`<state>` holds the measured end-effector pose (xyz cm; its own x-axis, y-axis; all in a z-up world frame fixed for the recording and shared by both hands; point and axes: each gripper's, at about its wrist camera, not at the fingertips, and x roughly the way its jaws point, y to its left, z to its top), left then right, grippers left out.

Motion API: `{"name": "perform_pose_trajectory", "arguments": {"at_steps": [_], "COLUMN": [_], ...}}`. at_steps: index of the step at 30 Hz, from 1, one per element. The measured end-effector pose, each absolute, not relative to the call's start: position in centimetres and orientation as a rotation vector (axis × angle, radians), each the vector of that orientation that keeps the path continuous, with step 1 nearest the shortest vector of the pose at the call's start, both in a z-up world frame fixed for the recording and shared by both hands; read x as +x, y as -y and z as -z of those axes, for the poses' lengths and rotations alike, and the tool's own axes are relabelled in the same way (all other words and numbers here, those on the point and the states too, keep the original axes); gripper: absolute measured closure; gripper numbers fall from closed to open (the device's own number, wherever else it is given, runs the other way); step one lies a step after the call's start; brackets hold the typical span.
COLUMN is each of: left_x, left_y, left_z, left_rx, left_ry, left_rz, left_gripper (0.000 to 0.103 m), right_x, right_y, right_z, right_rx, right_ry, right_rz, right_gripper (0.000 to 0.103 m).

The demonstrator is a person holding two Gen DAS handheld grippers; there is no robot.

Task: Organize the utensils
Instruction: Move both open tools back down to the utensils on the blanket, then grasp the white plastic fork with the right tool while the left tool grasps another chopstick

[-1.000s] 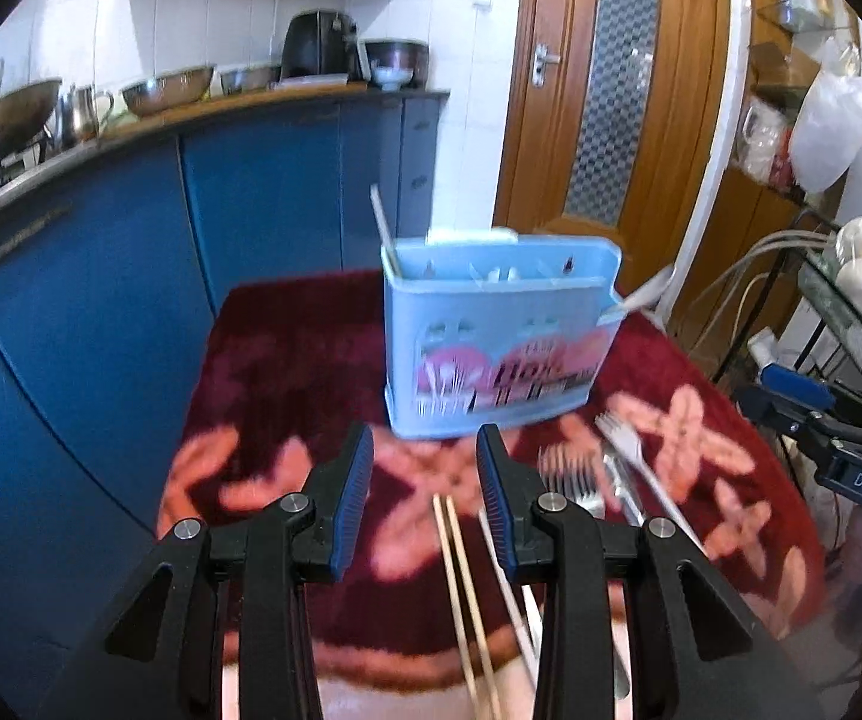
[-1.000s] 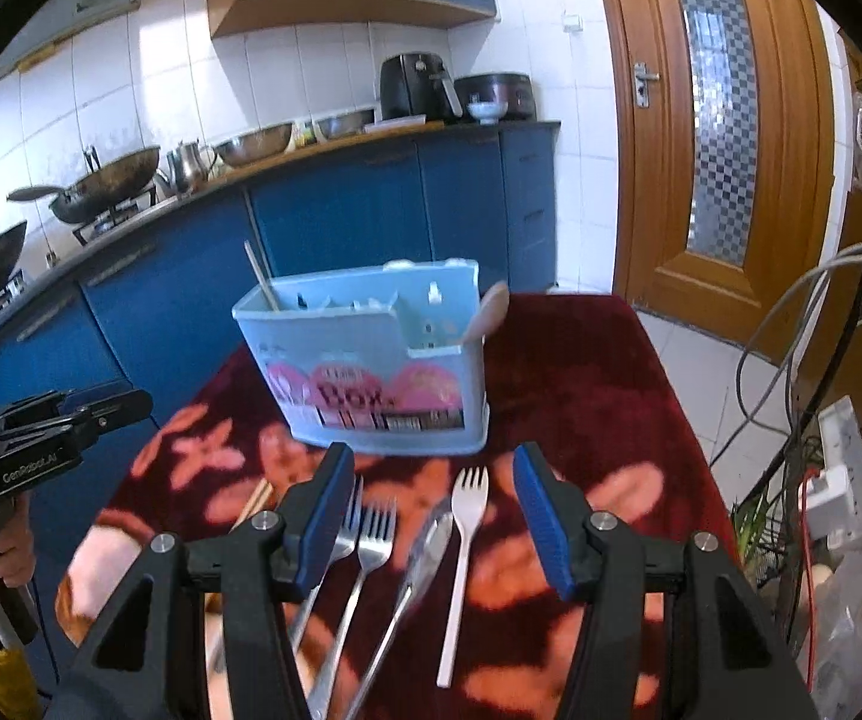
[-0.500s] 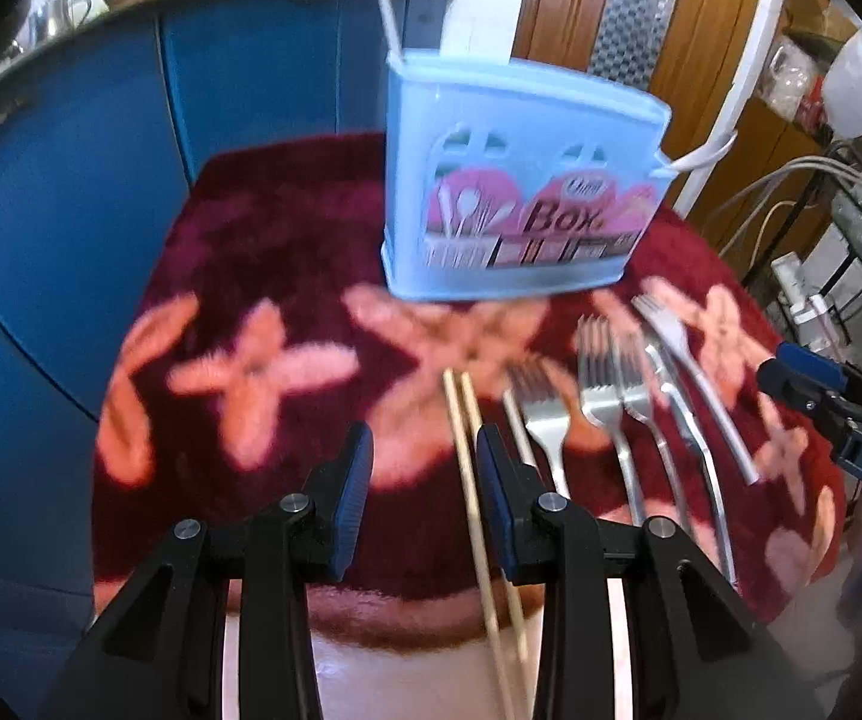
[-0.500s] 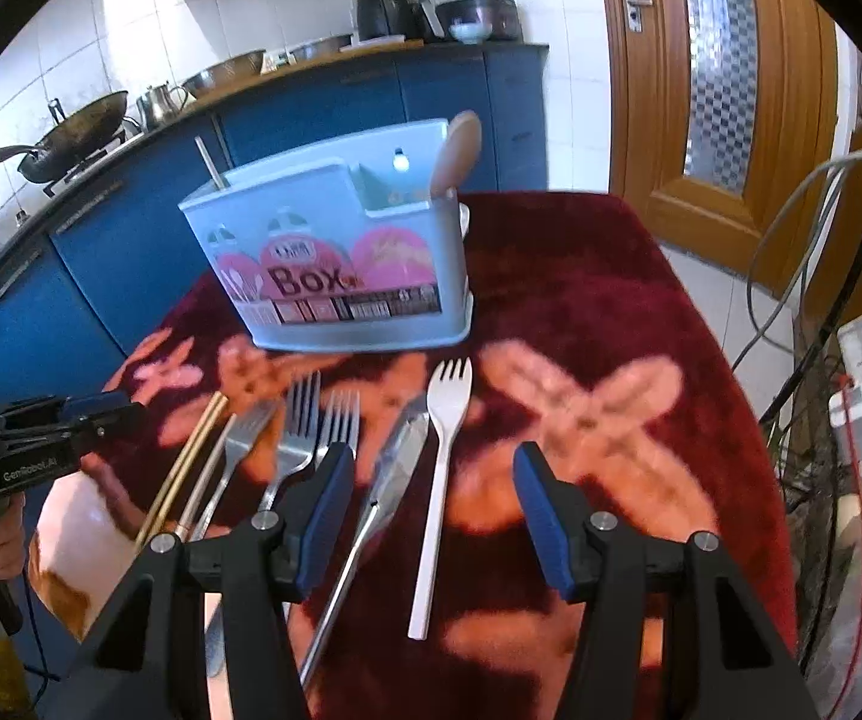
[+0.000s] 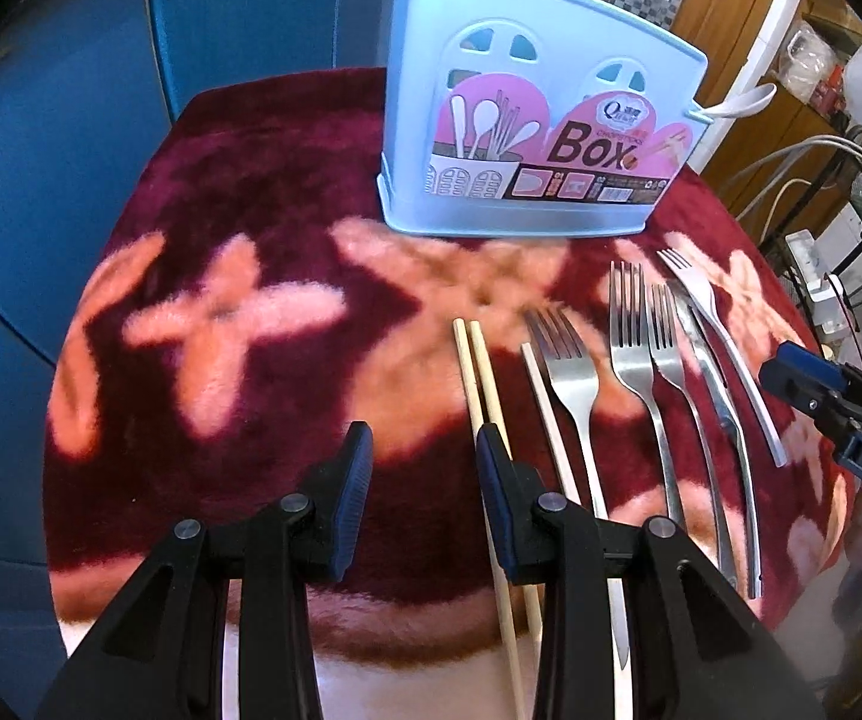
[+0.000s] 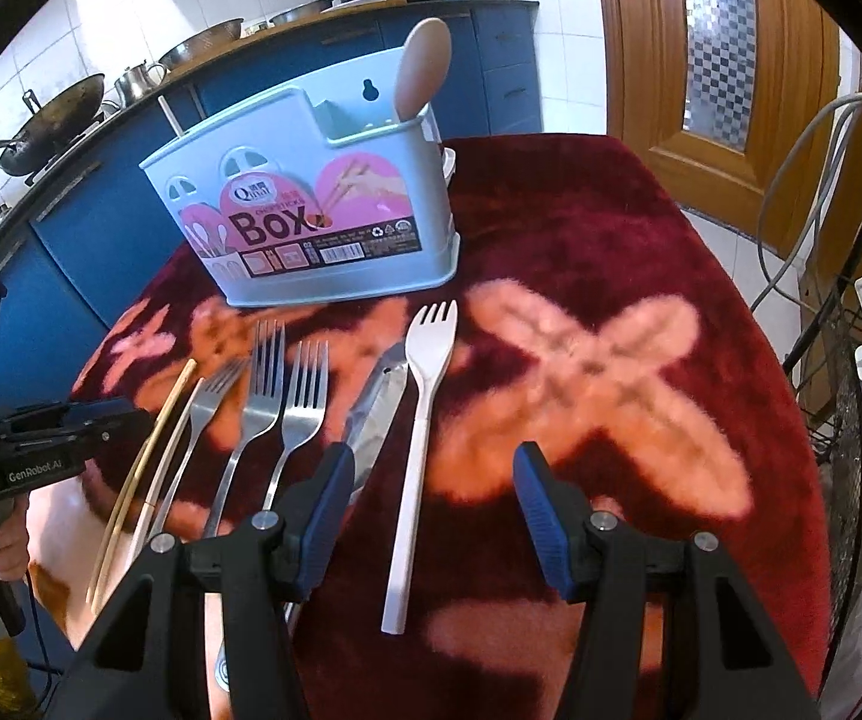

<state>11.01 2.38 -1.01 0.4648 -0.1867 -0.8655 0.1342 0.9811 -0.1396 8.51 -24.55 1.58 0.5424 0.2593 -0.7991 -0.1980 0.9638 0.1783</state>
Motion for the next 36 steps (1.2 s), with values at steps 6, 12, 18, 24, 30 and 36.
{"name": "perform_pose_trajectory", "arguments": {"at_steps": [6, 12, 18, 24, 30, 36], "left_x": [11.1, 10.8, 11.1, 11.6, 12.8, 14.4], "left_y": [-2.0, -1.3, -2.0, -1.4, -1.1, -2.0], "left_z": [0.7, 0.8, 0.8, 1.5, 1.4, 1.6], "left_rx": [-0.055, -0.011, -0.033, -0.026, -0.004, -0.101], "left_ry": [-1.073, -1.074, -1.071, -1.096, -1.067, -1.077], "left_rz": [0.213, 0.219, 0.200, 0.233, 0.206, 0.222], "left_gripper": [0.067, 0.067, 0.067, 0.067, 0.077, 0.099], "right_x": [8.5, 8.5, 8.5, 8.6, 9.3, 11.8], "right_y": [24.4, 24.3, 24.2, 24.1, 23.5, 23.5], "right_z": [-1.8, -2.0, -2.2, -2.3, -2.5, -1.7], "right_rx": [0.064, 0.061, 0.053, 0.060, 0.047, 0.090], "right_ry": [-0.960, -0.954, -0.951, -0.953, -0.963, -1.024], "right_rz": [-0.278, -0.279, -0.283, -0.289, -0.293, -0.292], "right_gripper": [0.045, 0.045, 0.045, 0.045, 0.045, 0.054]}}
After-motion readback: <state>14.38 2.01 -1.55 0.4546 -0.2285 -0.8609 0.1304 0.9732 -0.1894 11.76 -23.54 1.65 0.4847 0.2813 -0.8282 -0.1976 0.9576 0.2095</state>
